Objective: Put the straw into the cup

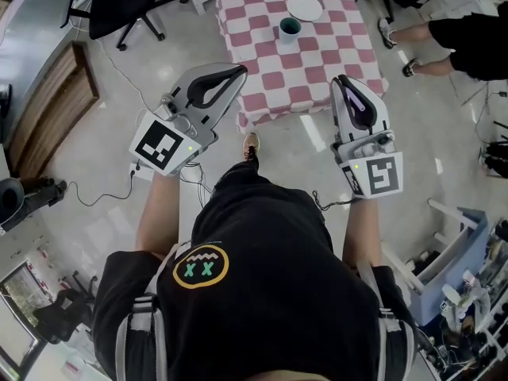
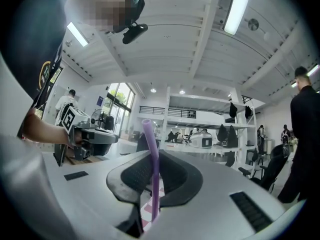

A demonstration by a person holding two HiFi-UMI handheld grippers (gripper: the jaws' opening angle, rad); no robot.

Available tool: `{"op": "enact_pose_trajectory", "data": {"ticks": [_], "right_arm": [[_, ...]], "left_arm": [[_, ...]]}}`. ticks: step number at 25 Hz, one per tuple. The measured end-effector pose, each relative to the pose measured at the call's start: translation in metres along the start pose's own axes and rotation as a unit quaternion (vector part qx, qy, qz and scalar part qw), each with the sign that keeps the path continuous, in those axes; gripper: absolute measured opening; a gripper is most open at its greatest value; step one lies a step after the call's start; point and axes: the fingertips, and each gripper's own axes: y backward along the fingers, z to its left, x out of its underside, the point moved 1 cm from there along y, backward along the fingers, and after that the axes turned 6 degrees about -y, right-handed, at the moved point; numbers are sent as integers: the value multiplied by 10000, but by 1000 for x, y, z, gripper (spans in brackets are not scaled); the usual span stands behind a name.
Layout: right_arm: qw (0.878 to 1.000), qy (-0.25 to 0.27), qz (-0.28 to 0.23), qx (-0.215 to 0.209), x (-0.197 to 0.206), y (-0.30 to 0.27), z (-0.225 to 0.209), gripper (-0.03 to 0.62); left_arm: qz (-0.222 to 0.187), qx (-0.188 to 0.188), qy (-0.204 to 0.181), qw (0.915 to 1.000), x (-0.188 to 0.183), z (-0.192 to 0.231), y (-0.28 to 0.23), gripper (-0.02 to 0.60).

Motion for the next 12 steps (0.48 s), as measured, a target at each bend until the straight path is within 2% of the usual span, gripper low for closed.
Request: {"op": "enact_pose_trajectory", "data": {"ticks": [5,12], "right_arm": [[10000,-7,41,83,3,-39,-12,52],[9999,17,22,164,3,-71,-24,52]], "left_arm": [[-25,85,68,9999,12,37,-11,18],[-22,155,92,9998,20,68,-21,18]]}}
